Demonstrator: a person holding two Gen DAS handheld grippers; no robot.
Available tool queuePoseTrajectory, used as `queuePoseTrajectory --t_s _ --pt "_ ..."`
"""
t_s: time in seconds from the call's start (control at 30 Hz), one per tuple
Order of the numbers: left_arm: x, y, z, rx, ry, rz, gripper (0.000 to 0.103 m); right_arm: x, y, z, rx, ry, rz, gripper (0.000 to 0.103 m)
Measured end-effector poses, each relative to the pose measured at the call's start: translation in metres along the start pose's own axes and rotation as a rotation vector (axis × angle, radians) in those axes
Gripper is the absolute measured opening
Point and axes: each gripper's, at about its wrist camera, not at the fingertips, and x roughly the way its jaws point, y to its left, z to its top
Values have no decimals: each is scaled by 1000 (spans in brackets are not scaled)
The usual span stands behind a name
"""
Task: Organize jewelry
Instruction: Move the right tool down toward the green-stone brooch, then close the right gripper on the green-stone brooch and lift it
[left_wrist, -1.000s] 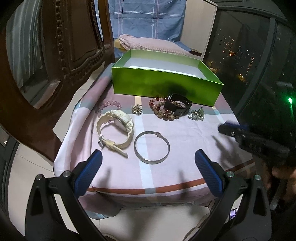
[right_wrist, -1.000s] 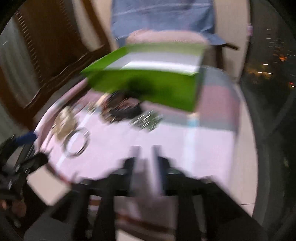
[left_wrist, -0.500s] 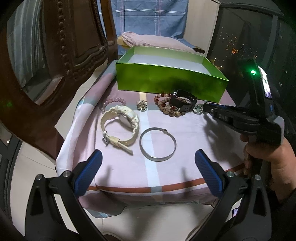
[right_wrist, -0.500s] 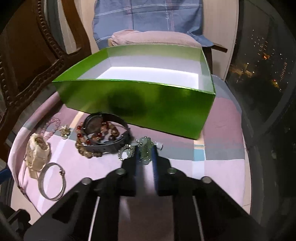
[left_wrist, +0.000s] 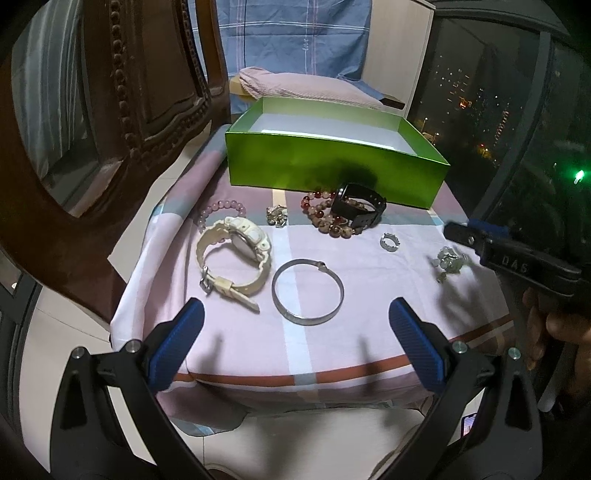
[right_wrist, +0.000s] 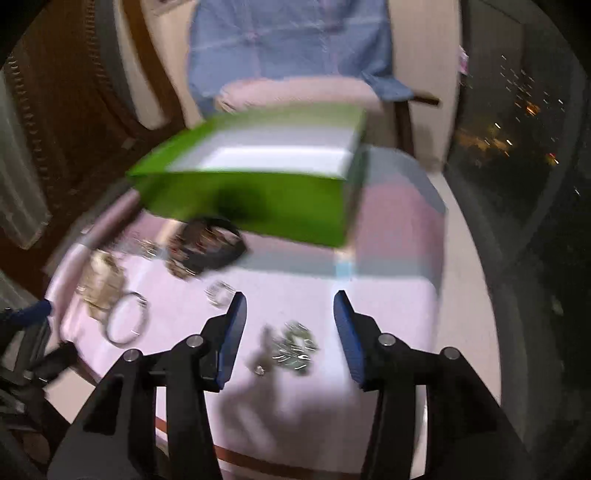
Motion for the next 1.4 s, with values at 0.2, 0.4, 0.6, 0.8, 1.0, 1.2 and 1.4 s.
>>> queuePoseTrajectory --t_s 0.2,0.4,0.6,0.8,1.0,1.2,1.4 --pt "4 5 -1 -12 15 16 99 38 47 11 -102 38 29 48" --pt "0 14 -1 -19 12 25 99 62 55 7 -85 136 151 50" --pt "0 22 -4 -23 18 28 99 40 56 -6 -103 210 323 50" --pt "6 19 -9 -16 38 16 99 -23 20 -12 -67 -21 116 51" --pt "15 -6 -10 24 43 -2 99 -41 -6 -32 23 -64 -78 52" --pt "38 -20 -12 12 108 16 95 -39 -14 -39 17 -31 -67 52" --pt "60 -26 -5 11 91 95 91 -39 -22 -38 31 -29 -47 52"
